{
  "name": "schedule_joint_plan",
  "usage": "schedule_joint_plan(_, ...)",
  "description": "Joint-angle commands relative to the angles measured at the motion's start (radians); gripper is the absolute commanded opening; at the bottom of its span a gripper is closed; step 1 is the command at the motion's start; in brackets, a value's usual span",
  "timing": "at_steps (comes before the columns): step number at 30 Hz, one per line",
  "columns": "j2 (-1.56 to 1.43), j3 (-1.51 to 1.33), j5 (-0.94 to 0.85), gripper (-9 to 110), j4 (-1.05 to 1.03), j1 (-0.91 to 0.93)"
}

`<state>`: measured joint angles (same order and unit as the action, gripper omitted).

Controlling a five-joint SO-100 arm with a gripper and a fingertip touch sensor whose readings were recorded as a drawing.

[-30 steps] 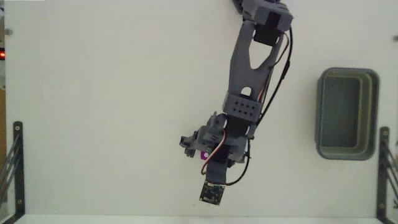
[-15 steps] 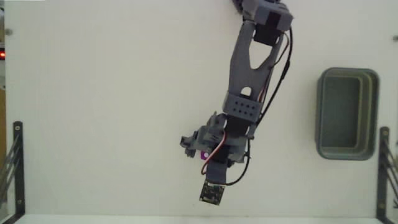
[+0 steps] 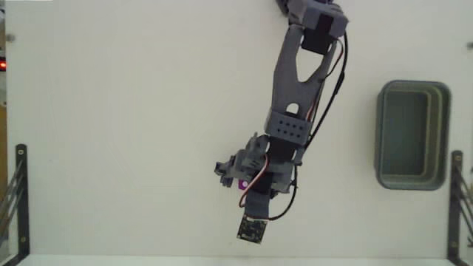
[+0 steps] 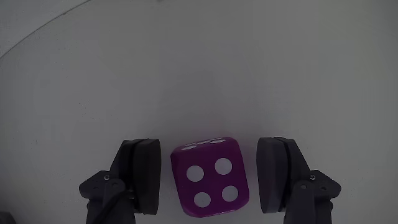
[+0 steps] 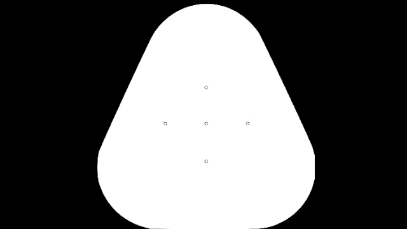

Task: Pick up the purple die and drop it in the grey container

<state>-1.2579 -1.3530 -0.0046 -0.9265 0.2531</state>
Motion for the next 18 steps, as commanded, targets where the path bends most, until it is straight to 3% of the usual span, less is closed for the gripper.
schedule_joint_plan(1, -0.051, 0.004, 0.005, 92, 0.018, 0.023)
schedule_joint_plan(18, -0.051, 0.004, 0.005, 88, 0.018, 0.023)
